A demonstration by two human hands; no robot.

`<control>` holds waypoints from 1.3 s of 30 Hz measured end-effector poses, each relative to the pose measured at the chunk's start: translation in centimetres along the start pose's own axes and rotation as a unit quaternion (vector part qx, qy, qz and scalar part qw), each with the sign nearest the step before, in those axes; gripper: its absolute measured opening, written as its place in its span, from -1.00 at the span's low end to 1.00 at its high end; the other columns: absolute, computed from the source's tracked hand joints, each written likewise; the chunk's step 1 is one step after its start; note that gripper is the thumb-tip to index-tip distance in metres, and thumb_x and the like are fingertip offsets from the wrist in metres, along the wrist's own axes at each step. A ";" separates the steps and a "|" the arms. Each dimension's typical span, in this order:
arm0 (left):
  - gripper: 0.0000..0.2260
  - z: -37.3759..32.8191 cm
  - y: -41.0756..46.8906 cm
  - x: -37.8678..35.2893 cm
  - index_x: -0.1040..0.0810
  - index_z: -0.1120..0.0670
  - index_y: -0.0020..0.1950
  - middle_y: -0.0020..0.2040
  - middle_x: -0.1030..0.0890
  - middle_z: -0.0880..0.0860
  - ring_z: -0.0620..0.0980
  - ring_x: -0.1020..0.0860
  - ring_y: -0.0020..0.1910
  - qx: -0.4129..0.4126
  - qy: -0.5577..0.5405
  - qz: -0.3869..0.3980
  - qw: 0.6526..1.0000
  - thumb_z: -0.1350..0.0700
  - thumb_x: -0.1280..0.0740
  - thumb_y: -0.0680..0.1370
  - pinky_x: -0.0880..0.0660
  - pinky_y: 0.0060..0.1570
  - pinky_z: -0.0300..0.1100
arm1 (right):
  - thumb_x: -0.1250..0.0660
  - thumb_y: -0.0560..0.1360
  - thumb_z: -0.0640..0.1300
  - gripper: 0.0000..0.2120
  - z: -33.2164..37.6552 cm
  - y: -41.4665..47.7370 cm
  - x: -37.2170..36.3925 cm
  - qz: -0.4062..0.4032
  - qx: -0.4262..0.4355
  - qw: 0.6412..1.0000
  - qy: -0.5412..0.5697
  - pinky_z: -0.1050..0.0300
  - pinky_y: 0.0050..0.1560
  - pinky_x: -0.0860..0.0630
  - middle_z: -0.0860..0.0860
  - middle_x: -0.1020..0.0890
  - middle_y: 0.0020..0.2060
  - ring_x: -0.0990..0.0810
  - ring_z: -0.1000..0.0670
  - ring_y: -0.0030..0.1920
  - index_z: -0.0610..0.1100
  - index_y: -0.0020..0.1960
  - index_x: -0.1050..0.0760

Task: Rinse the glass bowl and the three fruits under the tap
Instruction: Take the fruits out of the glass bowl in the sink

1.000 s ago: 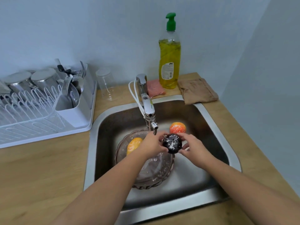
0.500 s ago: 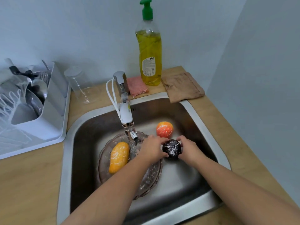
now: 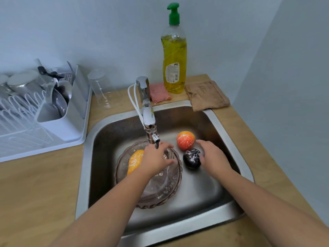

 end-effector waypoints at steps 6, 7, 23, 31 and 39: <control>-0.54 4.9 -3.3 4.1 -0.51 -0.08 0.27 0.21 -0.44 -0.05 -0.02 -0.36 0.26 0.098 -0.025 -0.063 0.993 -0.02 -0.50 0.40 -0.35 0.26 -0.12 | -0.32 0.51 -0.15 -0.56 5.9 0.3 -2.3 0.083 0.101 0.991 0.043 0.10 0.14 -0.46 0.04 -0.54 0.09 -0.50 0.07 -0.02 -0.01 0.38 -0.39; -0.51 5.8 -3.7 4.4 -0.49 -0.07 0.30 0.25 -0.42 -0.02 0.01 -0.36 0.28 0.120 -0.028 -0.054 0.991 0.00 -0.50 0.40 -0.35 0.27 -0.11 | -0.34 0.50 -0.14 -0.51 6.8 0.3 -3.4 0.110 0.105 0.987 0.049 0.09 0.15 -0.46 0.05 -0.52 0.11 -0.49 0.08 -0.01 0.01 0.40 -0.35; -0.07 11.0 -5.4 1.8 -0.15 -0.04 0.54 0.25 -0.55 0.16 0.15 -0.54 0.20 0.188 -0.093 0.106 0.972 0.18 -0.58 0.29 -0.48 0.23 0.02 | -0.50 0.36 -0.23 -0.10 10.8 1.7 -13.0 0.217 0.015 0.961 0.170 0.01 0.06 -0.58 -0.01 -0.62 -0.16 -0.64 0.00 -0.09 0.02 0.52 -0.04; -0.15 8.7 -5.1 3.4 -0.28 -0.08 0.45 -0.01 -0.57 0.05 0.03 -0.60 -0.04 0.140 -0.167 0.067 0.974 0.17 -0.60 0.25 -0.57 0.08 0.00 | -0.49 0.37 -0.26 -0.15 10.2 0.9 -9.5 0.165 0.025 0.960 0.224 0.16 -0.06 -0.56 0.01 -0.59 -0.21 -0.62 0.05 -0.17 0.01 0.51 -0.11; -0.21 2.4 -4.5 3.8 -0.32 -0.05 0.35 0.25 -0.53 -0.02 -0.01 -0.58 0.00 0.048 -0.220 0.090 0.970 0.14 -0.62 0.22 -0.57 0.05 -0.08 | -0.53 0.33 -0.25 -0.19 6.7 -3.0 -2.8 0.094 0.011 0.966 0.240 0.34 -0.21 -0.53 -0.06 -0.62 -0.15 -0.64 0.09 -0.18 0.03 0.46 -0.22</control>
Point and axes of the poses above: each hand's wrist, its own y-axis towards the middle knuckle, its own x-axis out of the back of the hand, z = x × y, the point moved 2 cm from there along y, towards the middle knuckle
